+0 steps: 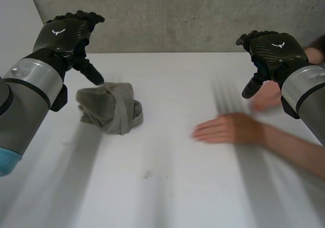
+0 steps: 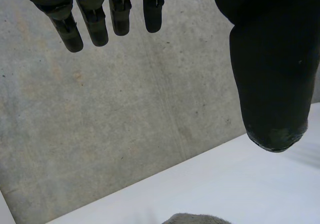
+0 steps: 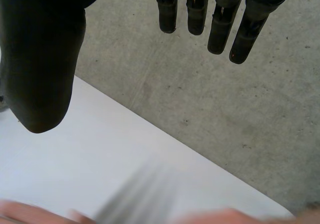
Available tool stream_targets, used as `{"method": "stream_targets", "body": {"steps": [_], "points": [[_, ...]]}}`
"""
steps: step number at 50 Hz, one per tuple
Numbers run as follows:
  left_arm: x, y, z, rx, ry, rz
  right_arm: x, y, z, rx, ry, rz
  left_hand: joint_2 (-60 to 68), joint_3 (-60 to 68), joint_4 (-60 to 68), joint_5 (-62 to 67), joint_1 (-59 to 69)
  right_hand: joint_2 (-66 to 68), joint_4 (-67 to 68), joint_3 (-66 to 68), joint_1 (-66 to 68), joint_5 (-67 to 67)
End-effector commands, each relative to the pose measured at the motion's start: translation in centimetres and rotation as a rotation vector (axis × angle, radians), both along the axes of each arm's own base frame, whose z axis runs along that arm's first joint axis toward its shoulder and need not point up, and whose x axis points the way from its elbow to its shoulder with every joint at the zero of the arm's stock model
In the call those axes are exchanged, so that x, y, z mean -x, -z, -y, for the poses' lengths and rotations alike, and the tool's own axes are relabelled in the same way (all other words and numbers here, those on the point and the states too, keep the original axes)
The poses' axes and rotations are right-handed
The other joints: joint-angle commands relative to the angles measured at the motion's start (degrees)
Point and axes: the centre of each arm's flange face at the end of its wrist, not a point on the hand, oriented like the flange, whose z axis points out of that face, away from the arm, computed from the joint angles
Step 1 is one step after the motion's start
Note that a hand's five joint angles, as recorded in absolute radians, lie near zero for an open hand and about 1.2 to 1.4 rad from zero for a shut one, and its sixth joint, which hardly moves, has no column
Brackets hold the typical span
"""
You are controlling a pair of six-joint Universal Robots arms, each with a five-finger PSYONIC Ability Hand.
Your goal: Fold the towel.
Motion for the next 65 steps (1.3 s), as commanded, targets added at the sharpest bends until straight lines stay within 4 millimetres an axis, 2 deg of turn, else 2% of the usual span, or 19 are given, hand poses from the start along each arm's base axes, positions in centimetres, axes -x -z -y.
{"method": "stream_targets", "body": {"steps": [1,10,17,23,28,32,35,38,39,44,46,49,51,52,57,59,60,62,65], "points": [[0.1,0.7,0.4,-0.016,-0.002,0.01,0.0,0.1,0.0,-0.002,0.0,-0.001,0.7,0.7,0.7,-0.9,0.5,-4.2,-4.9,-3.9,-2.9,-3.5],[-1.0,3.8,4.2,-0.09,-0.07,0.044,-0.8,1.6,0.2,-0.048,-0.04,-0.005,2.2,2.2,2.2,0.6,2.0,-4.2,-4.9,-3.9,-2.9,-3.5],[-2.6,7.5,7.7,-0.177,-0.139,0.072,-5.0,5.9,-0.4,-0.146,-0.225,-0.009,3.3,3.2,3.2,1.6,3.0,-4.2,-4.9,-3.9,-2.9,-3.5],[-3.1,9.5,9.6,-0.211,-0.164,0.083,-7.5,7.9,-0.1,-0.188,-0.271,0.042,3.9,3.9,3.9,2.3,3.6,-4.2,-4.9,-3.9,-2.9,-3.5],[-3.2,13.4,11.6,-0.278,-0.17,0.129,-8.5,9.6,0.3,-0.239,-0.274,0.062,9.3,9.3,9.3,7.7,9.0,-4.2,-4.9,-3.9,-2.9,-3.5],[-2.9,15.7,11.9,-0.307,-0.144,0.194,-8.5,10.0,0.0,-0.25,-0.278,0.056,10.6,10.6,10.6,9.0,10.4,-4.2,-4.9,-3.9,-2.9,-3.5],[-2.8,17.2,11.9,-0.317,-0.129,0.265,-8.2,10.2,-0.1,-0.261,-0.271,0.051,21.0,21.0,21.0,19.4,20.7,-4.2,-4.9,-3.9,-2.9,-3.5],[-2.2,17.6,11.6,-0.291,-0.111,0.291,-7.7,10.4,-0.2,-0.273,-0.262,0.045,66.5,66.5,66.5,64.9,66.2,-4.2,-4.9,-3.9,-2.9,-3.5],[-2.2,17.6,11.6,-0.291,-0.111,0.291,-7.7,10.4,-0.2,-0.273,-0.262,0.045,66.7,66.6,66.6,65.0,66.4,-4.2,-4.9,-3.9,-2.9,-3.5],[-0.2,15.5,8.9,-0.245,-0.05,0.272,-6.9,10.7,0.2,-0.283,-0.237,0.043,70.2,70.2,70.1,68.5,69.9,-4.2,-4.9,-3.9,-2.9,-3.5],[1.4,14.0,6.6,-0.203,0.0,0.244,-5.7,10.8,1.2,-0.288,-0.2,0.045,70.2,70.2,70.1,68.5,69.9,-4.2,-4.9,-3.9,-2.9,-3.5],[2.2,13.7,5.4,-0.197,0.029,0.227,-5.4,10.9,1.6,-0.289,-0.189,0.043,70.2,70.2,70.1,68.5,69.9,-4.2,-4.9,-3.9,-2.9,-3.5],[4.1,13.4,2.4,-0.2,0.103,0.197,-5.0,10.8,2.0,-0.283,-0.178,0.04,70.2,70.2,70.1,68.5,69.9,-4.2,-4.9,-3.9,-2.9,-3.5],[4.1,13.4,2.4,-0.2,0.103,0.196,-5.0,10.8,2.0,-0.283,-0.178,0.04,70.2,70.2,70.1,68.5,69.9,-4.2,-4.9,-3.9,-2.9,-3.5],[6.5,14.3,-2.0,-0.245,0.215,0.191,-4.1,10.0,3.0,-0.262,-0.148,0.049,70.2,70.2,70.1,68.5,69.9,-4.2,-4.9,-3.9,-2.9,-3.5],[7.9,15.2,-5.0,-0.268,0.294,0.213,-4.0,9.4,3.1,-0.245,-0.144,0.054,70.2,70.2,70.1,68.5,69.9,-4.2,-4.9,-3.9,-2.9,-3.5],[7.9,15.2,-5.0,-0.268,0.294,0.213,-4.0,9.4,3.1,-0.245,-0.144,0.054,70.2,70.2,70.1,68.5,69.9,-4.2,-4.9,-3.9,-2.9,-3.5],[8.8,15.9,-7.3,-0.285,0.353,0.234,-3.6,9.2,3.4,-0.242,-0.132,0.056,70.2,70.2,70.1,68.5,69.9,-4.2,-4.9,-3.9,-2.9,-3.5],[9.0,16.1,-8.1,-0.29,0.373,0.24,-3.5,9.2,3.5,-0.243,-0.128,0.056,70.2,70.2,70.1,68.5,69.9,-4.2,-4.9,-3.9,-2.9,-3.5]]}}
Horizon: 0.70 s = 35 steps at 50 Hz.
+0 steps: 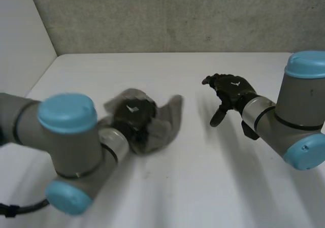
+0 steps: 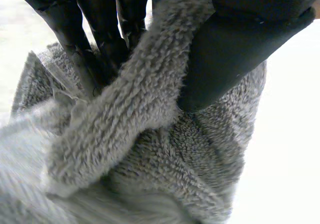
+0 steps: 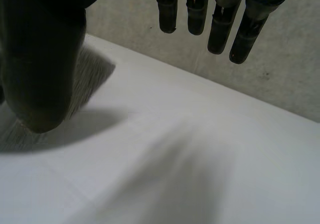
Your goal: Fold the towel.
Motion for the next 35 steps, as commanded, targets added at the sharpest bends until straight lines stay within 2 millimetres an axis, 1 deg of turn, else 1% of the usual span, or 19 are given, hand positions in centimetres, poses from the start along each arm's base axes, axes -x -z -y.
{"method": "stream_targets", "body": {"steps": [1,5,8,9,10,11,12,13,15,16,17,18,19,21,22,24,30,32,35], "points": [[1.7,1.4,-4.7,-0.043,0.119,0.032,0.6,-0.4,0.4,0.003,0.017,0.0,10.2,10.2,10.3,11.5,14.4,-4.2,-4.9,-3.9,-2.9,-3.5],[2.1,1.2,-6.2,-0.043,0.156,0.033,0.6,-0.3,0.1,-0.036,0.011,-0.019,10.2,10.2,10.3,11.5,14.4,-4.2,-4.9,-3.9,-2.9,-3.5],[2.2,1.0,-6.5,-0.039,0.162,0.031,0.7,-0.3,-0.1,-0.047,0.006,-0.035,10.2,10.2,10.3,11.5,14.4,-4.2,-4.9,-3.9,-2.9,-3.5],[2.2,0.8,-6.7,-0.036,0.168,0.027,0.7,-0.3,-0.2,-0.053,-0.001,-0.055,0.6,0.6,0.7,1.8,4.7,-4.2,-4.9,-3.9,-2.9,-3.5],[2.0,0.7,-6.8,-0.029,0.166,0.033,0.7,-0.2,-0.3,-0.054,-0.008,-0.077,-15.0,-15.0,-14.9,-13.8,-10.8,-4.2,-4.9,-3.9,-2.9,-3.5],[2.0,0.7,-6.8,-0.029,0.166,0.033,0.7,-0.2,-0.3,-0.054,-0.008,-0.078,-15.1,-15.2,-15.1,-13.9,-11.0,-4.2,-4.9,-3.9,-2.9,-3.5],[1.9,0.6,-6.9,-0.024,0.163,0.034,0.7,-0.2,-0.4,-0.052,-0.02,-0.102,-33.0,-33.0,-32.9,-31.7,-28.8,-4.2,-4.9,-3.9,-2.9,-3.5],[1.8,0.6,-6.7,-0.028,0.157,0.038,0.8,-0.2,-0.6,-0.051,-0.03,-0.127,-38.8,-38.8,-38.7,-37.6,-34.7,-4.2,-4.9,-3.9,-2.9,-3.5],[1.6,0.6,-6.5,-0.029,0.147,0.039,0.9,-0.2,-0.7,-0.048,-0.035,-0.152,-39.2,-39.2,-39.1,-38.0,-35.1,-4.2,-4.9,-3.9,-2.9,-3.5],[1.2,0.5,-5.9,-0.028,0.128,0.038,1.0,-0.1,-0.9,-0.047,-0.043,-0.182,-40.5,-40.5,-40.5,-39.3,-36.4,-4.2,-4.9,-3.9,-2.9,-3.5],[1.2,0.5,-5.9,-0.028,0.127,0.038,1.0,-0.1,-0.9,-0.047,-0.043,-0.182,-40.5,-40.6,-40.5,-39.3,-36.4,-4.2,-4.9,-3.9,-2.9,-3.5],[0.6,0.4,-5.1,-0.028,0.097,0.039,1.0,0.0,-1.1,-0.047,-0.05,-0.205,-42.7,-42.7,-42.7,-41.5,-38.6,-4.2,-4.9,-3.9,-2.9,-3.5],[0.6,0.4,-5.1,-0.028,0.097,0.039,1.1,0.0,-1.1,-0.047,-0.051,-0.205,-42.7,-42.7,-42.7,-41.5,-38.6,-4.2,-4.9,-3.9,-2.9,-3.5],[-0.9,-0.2,-3.6,-0.021,0.031,0.032,1.1,0.2,-1.3,-0.047,-0.06,-0.23,-46.8,-46.8,-46.7,-45.5,-42.6,-4.2,-4.9,-3.9,-2.9,-3.5],[-0.9,-0.2,-3.6,-0.021,0.031,0.032,1.1,0.2,-1.3,-0.047,-0.06,-0.23,-46.8,-46.8,-46.7,-45.5,-42.6,-4.2,-4.9,-3.9,-2.9,-3.5],[-2.3,-0.8,-2.4,-0.014,-0.021,0.025,1.1,0.7,-1.5,-0.06,-0.066,-0.237,-46.8,-46.8,-46.7,-45.5,-42.6,-4.2,-4.9,-3.9,-2.9,-3.5],[-3.7,-1.5,-1.2,-0.002,-0.071,0.01,0.9,1.6,-1.8,-0.076,-0.078,-0.24,-46.8,-46.8,-46.7,-45.5,-42.6,-4.2,-4.9,-3.9,-2.9,-3.5],[-4.5,-2.5,-0.4,0.019,-0.104,-0.007,0.7,2.1,-1.6,-0.07,-0.075,-0.234,-46.8,-46.8,-46.7,-45.5,-42.6,-4.2,-4.9,-3.9,-2.9,-3.5],[-4.9,-3.0,0.0,0.03,-0.119,-0.015,0.6,2.3,-1.4,-0.061,-0.072,-0.227,-46.8,-46.8,-46.7,-45.5,-42.6,-4.2,-4.9,-3.9,-2.9,-3.5]]}}
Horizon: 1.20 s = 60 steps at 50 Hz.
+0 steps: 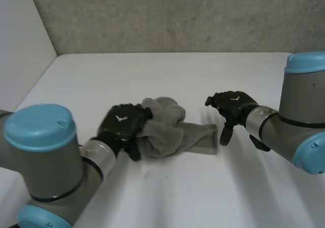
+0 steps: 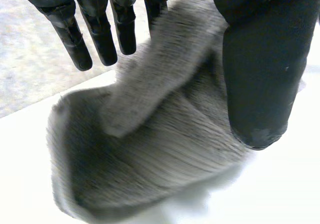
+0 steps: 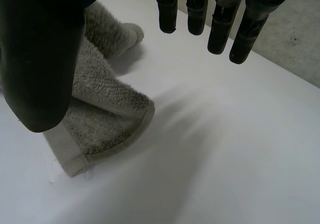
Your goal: Fold the towel.
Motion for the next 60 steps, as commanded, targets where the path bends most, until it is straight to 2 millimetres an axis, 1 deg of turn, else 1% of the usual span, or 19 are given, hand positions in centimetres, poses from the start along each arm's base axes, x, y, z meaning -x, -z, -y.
{"method": "stream_targets", "body": {"steps": [1,12,16,23,31,36,37,39,40,42,43,45,47,49,52,53,55,59,60], "points": [[-1.7,-1.8,1.7,0.041,-0.068,-0.03,-0.3,1.2,0.4,0.02,0.009,0.019,2.2,2.3,2.2,2.6,2.1,-4.2,-4.9,-3.9,-2.9,-3.5],[-3.0,-2.6,3.7,0.072,-0.128,-0.045,-0.8,3.4,1.7,0.106,0.019,0.051,2.2,2.3,2.2,2.6,2.1,-4.2,-4.9,-3.9,-2.9,-3.5],[-3.0,-1.8,3.9,0.05,-0.129,-0.031,-1.6,4.6,1.3,0.085,-0.006,0.042,2.2,2.3,2.2,2.6,2.1,-4.2,-4.9,-3.9,-2.9,-3.5],[-2.6,-0.4,3.6,0.0,-0.078,-0.022,-2.0,5.9,1.1,0.061,-0.019,0.035,2.0,2.1,2.0,2.4,1.9,-1.7,-2.4,-1.5,-0.5,-1.0],[-2.3,0.3,3.0,-0.041,-0.044,-0.018,-2.6,6.6,0.6,0.048,-0.039,0.03,3.0,3.1,3.0,3.4,2.9,10.2,9.5,10.5,11.5,10.9],[-2.4,1.1,3.0,-0.077,-0.05,0.003,-2.8,7.0,0.6,0.052,-0.042,0.032,6.0,6.1,6.0,6.4,5.9,26.3,25.6,26.6,27.6,27.0],[-2.4,1.1,3.0,-0.077,-0.05,0.003,-2.8,7.0,0.6,0.052,-0.042,0.032,6.1,6.1,6.0,6.4,5.9,26.4,25.7,26.6,27.6,27.1],[-2.5,1.7,3.1,-0.09,-0.055,0.016,-2.8,7.0,0.7,0.064,-0.044,0.037,10.1,10.1,10.0,10.5,9.9,38.4,37.7,38.7,39.7,39.1],[-2.5,1.7,3.1,-0.09,-0.055,0.016,-2.8,7.0,0.7,0.064,-0.044,0.037,10.1,10.2,10.1,10.5,10.0,38.5,37.8,38.7,39.7,39.2],[-2.5,2.2,3.3,-0.098,-0.069,0.027,-2.8,7.0,0.7,0.073,-0.045,0.039,16.1,16.2,16.1,16.5,16.0,49.4,48.7,49.6,50.6,50.0],[-2.5,2.2,3.3,-0.098,-0.069,0.027,-2.8,7.0,0.7,0.073,-0.045,0.039,16.2,16.2,16.1,16.5,16.0,49.4,48.7,49.7,50.7,50.1],[-2.7,2.7,3.5,-0.107,-0.088,0.041,-2.7,6.8,0.5,0.078,-0.046,0.035,18.8,18.9,18.8,19.2,18.7,62.5,61.8,62.7,63.7,63.1],[-2.7,2.9,3.6,-0.113,-0.094,0.046,-2.7,6.5,0.6,0.085,-0.044,0.038,18.8,18.9,18.8,19.2,18.7,65.8,65.1,66.1,67.0,66.5],[-2.8,3.2,3.7,-0.121,-0.096,0.052,-2.6,6.2,0.5,0.091,-0.042,0.038,19.0,19.1,19.0,19.4,18.9,65.8,65.1,66.1,67.1,66.5],[-2.9,3.6,3.4,-0.135,-0.094,0.057,-2.2,4.2,0.5,0.134,-0.033,0.052,18.7,18.8,18.6,19.1,18.5,65.8,65.1,66.1,67.1,66.5],[-2.9,3.6,3.4,-0.135,-0.094,0.057,-2.2,4.2,0.5,0.134,-0.033,0.052,18.7,18.8,18.6,19.1,18.5,65.8,65.1,66.1,67.1,66.5],[-3.0,3.7,3.2,-0.143,-0.095,0.059,-1.9,3.0,0.4,0.163,-0.034,0.058,18.7,18.8,18.6,19.1,18.5,65.8,65.1,66.1,67.1,66.5],[-3.1,3.7,3.0,-0.155,-0.095,0.066,-1.9,2.4,0.2,0.176,-0.038,0.058,19.4,19.4,19.3,19.7,19.2,65.8,65.1,66.1,67.1,66.5],[-3.2,3.8,2.8,-0.167,-0.094,0.075,-1.9,2.4,0.0,0.176,-0.04,0.055,22.7,22.8,22.6,23.1,22.5,65.8,65.1,66.1,67.1,66.5]]}}
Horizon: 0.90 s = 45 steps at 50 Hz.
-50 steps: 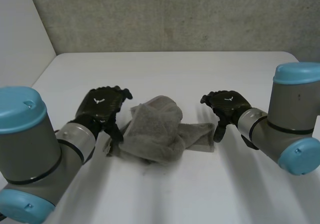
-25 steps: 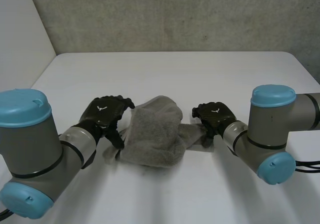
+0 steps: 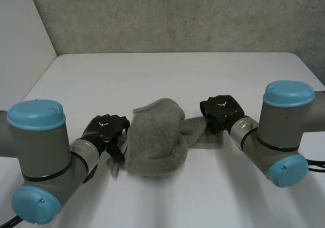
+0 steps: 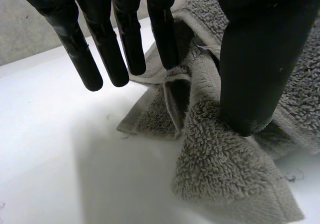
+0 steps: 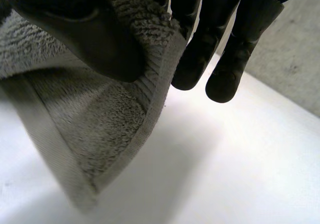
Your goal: Fold the towel.
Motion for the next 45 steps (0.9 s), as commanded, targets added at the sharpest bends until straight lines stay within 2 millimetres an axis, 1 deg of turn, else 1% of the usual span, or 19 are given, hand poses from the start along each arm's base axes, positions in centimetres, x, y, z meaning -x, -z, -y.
{"method": "stream_targets", "body": {"steps": [1,7,14,17,19,20,22,23,25,26,28,31,34,36,37,41,42,44,45], "points": [[-0.3,0.2,-0.6,-0.038,0.001,0.023,0.3,-1.1,-0.5,0.025,-0.005,-0.006,15.9,15.9,15.9,15.9,16.0,3.6,3.3,3.2,3.8,3.1],[-0.3,0.1,-0.5,-0.027,0.004,0.031,0.6,-0.8,-1.1,0.042,-0.035,-0.094,45.3,45.3,45.3,45.3,45.4,3.6,3.3,3.2,3.8,3.1],[0.6,-1.5,1.8,0.114,0.022,0.025,0.3,-1.7,-0.5,0.164,-0.077,-0.203,45.4,45.4,45.4,45.4,45.5,3.6,3.3,3.2,3.8,3.1],[1.6,-3.6,4.3,0.273,0.039,0.038,-0.6,-4.2,1.5,0.292,-0.079,-0.206,45.4,45.4,45.4,45.4,45.5,3.6,3.3,3.2,3.8,3.1],[2.7,-8.0,7.6,0.5,0.028,0.034,-1.9,-8.4,4.4,0.473,-0.044,-0.145,45.4,45.4,45.4,45.4,45.5,3.6,3.3,3.2,3.8,3.1],[2.7,-8.0,7.6,0.501,0.028,0.034,-1.9,-8.4,4.5,0.474,-0.044,-0.145,45.4,45.4,45.4,45.4,45.5,3.6,3.3,3.2,3.8,3.1],[3.6,-14.4,10.0,0.756,-0.024,-0.023,-2.8,-14.4,6.7,0.726,0.006,-0.033,45.4,45.4,45.4,45.4,45.5,3.6,3.3,3.2,3.8,3.1],[3.6,-14.4,10.0,0.757,-0.024,-0.024,-2.8,-14.4,6.7,0.727,0.006,-0.033,45.4,45.4,45.4,45.4,45.5,3.6,3.3,3.2,3.8,3.1],[3.3,-20.7,11.0,0.966,-0.135,-0.126,-3.1,-19.5,7.2,0.942,0.053,0.072,45.4,45.4,45.4,45.4,45.5,3.6,3.3,3.2,3.8,3.1],[3.3,-20.7,11.0,0.967,-0.136,-0.126,-3.1,-19.5,7.2,0.943,0.053,0.072,45.4,45.4,45.4,45.4,45.5,3.6,3.3,3.2,3.8,3.1],[2.4,-23.9,11.2,1.066,-0.22,-0.185,-2.4,-23.3,6.4,1.057,0.094,0.161,45.4,45.4,45.4,45.4,45.5,3.6,3.3,3.2,3.8,3.1],[1.9,-24.3,11.2,1.071,-0.238,-0.191,-2.1,-24.0,6.0,1.064,0.101,0.191,45.4,45.4,45.4,45.4,45.5,3.6,3.3,3.2,3.8,3.1],[1.6,-22.4,11.4,1.013,-0.231,-0.162,-1.4,-23.1,5.7,1.002,0.102,0.204,45.4,45.4,45.4,45.4,45.5,3.6,3.3,3.2,3.8,3.1],[1.6,-18.9,11.2,0.918,-0.207,-0.111,-0.2,-20.0,6.6,0.902,0.112,0.153,45.4,45.4,45.4,45.4,45.5,3.6,3.3,3.2,3.8,3.1],[1.6,-18.8,11.2,0.918,-0.207,-0.11,-0.2,-20.0,6.6,0.902,0.112,0.153,45.4,45.4,45.4,45.4,45.5,3.6,3.3,3.2,3.8,3.1],[1.4,-13.0,10.5,0.772,-0.161,-0.032,0.7,-14.8,6.6,0.727,0.101,0.061,45.4,45.4,45.4,45.4,45.5,3.6,3.3,3.2,3.8,3.1],[1.4,-13.0,10.5,0.771,-0.161,-0.032,0.7,-14.8,6.6,0.726,0.101,0.06,45.4,45.4,45.4,45.4,45.5,3.6,3.3,3.2,3.8,3.1],[1.4,-8.7,9.6,0.665,-0.106,0.018,1.4,-11.3,6.6,0.607,0.1,0.006,45.4,45.4,45.4,45.4,45.5,3.6,3.3,3.2,3.8,3.1],[1.4,-8.7,9.6,0.664,-0.106,0.018,1.4,-11.3,6.6,0.607,0.1,0.005,45.4,45.4,45.4,45.4,45.5,3.6,3.3,3.2,3.8,3.1]]}}
